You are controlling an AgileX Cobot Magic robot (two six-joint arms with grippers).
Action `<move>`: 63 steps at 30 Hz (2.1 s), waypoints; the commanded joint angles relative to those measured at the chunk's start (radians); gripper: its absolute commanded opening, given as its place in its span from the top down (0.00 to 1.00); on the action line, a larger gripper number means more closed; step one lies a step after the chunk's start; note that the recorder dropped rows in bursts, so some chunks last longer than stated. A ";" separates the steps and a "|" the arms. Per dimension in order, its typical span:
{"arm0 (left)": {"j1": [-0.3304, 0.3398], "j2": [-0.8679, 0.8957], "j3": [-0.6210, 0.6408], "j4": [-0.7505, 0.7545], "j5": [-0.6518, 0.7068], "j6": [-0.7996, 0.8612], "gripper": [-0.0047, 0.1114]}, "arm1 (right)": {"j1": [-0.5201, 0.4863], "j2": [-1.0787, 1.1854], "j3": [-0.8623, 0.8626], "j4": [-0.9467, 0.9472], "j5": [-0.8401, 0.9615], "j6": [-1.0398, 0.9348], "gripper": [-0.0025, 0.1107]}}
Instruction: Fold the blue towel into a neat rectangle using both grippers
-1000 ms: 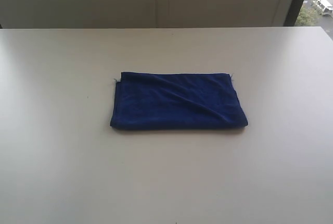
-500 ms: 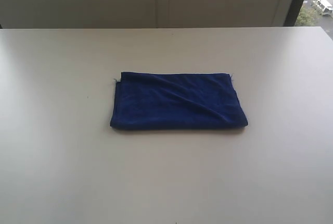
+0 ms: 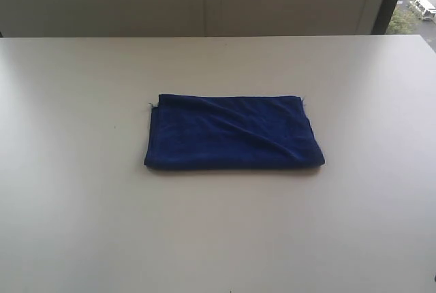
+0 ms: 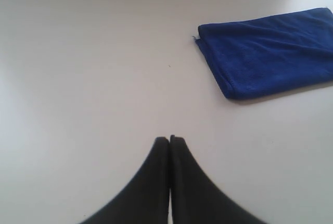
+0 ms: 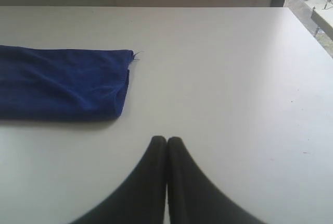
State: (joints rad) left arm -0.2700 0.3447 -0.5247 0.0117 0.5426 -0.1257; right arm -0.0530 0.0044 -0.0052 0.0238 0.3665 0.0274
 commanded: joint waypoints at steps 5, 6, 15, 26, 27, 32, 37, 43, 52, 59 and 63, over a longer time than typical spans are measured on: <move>0.002 -0.006 0.006 -0.002 0.004 -0.006 0.96 | -0.007 -0.004 0.005 0.003 -0.014 0.003 0.98; 0.002 -0.008 0.006 -0.002 0.004 -0.006 0.96 | -0.007 -0.004 0.005 0.003 -0.014 0.003 0.98; 0.027 -0.131 0.006 -0.002 0.004 -0.006 0.96 | -0.007 -0.004 0.005 0.003 -0.014 0.003 0.98; 0.159 -0.330 0.006 -0.002 0.004 -0.006 0.96 | -0.007 -0.004 0.005 0.003 -0.016 0.003 0.98; 0.163 -0.345 0.006 -0.002 0.004 -0.006 0.96 | -0.007 -0.004 0.005 0.003 -0.016 0.003 0.98; 0.168 -0.345 0.006 -0.002 0.003 -0.006 0.96 | -0.007 -0.004 0.005 0.003 -0.016 0.003 0.98; 0.168 -0.345 0.006 -0.002 0.002 -0.006 0.96 | -0.007 -0.004 0.005 0.003 -0.018 0.003 0.98; 0.168 -0.345 0.220 -0.002 -0.244 -0.006 0.96 | -0.007 -0.004 0.005 0.003 -0.018 0.003 0.98; 0.168 -0.345 0.470 -0.002 -0.282 -0.006 0.96 | -0.007 -0.004 0.005 0.003 -0.018 0.003 0.98; 0.168 -0.345 0.525 -0.004 -0.309 -0.006 0.96 | -0.007 -0.004 0.005 0.003 -0.018 0.003 0.98; 0.168 -0.345 0.525 -0.004 -0.314 -0.006 0.96 | -0.007 -0.004 0.005 0.003 -0.018 0.003 0.98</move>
State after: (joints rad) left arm -0.1052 0.0040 -0.0040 0.0117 0.2351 -0.1257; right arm -0.0530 0.0044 -0.0052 0.0238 0.3644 0.0274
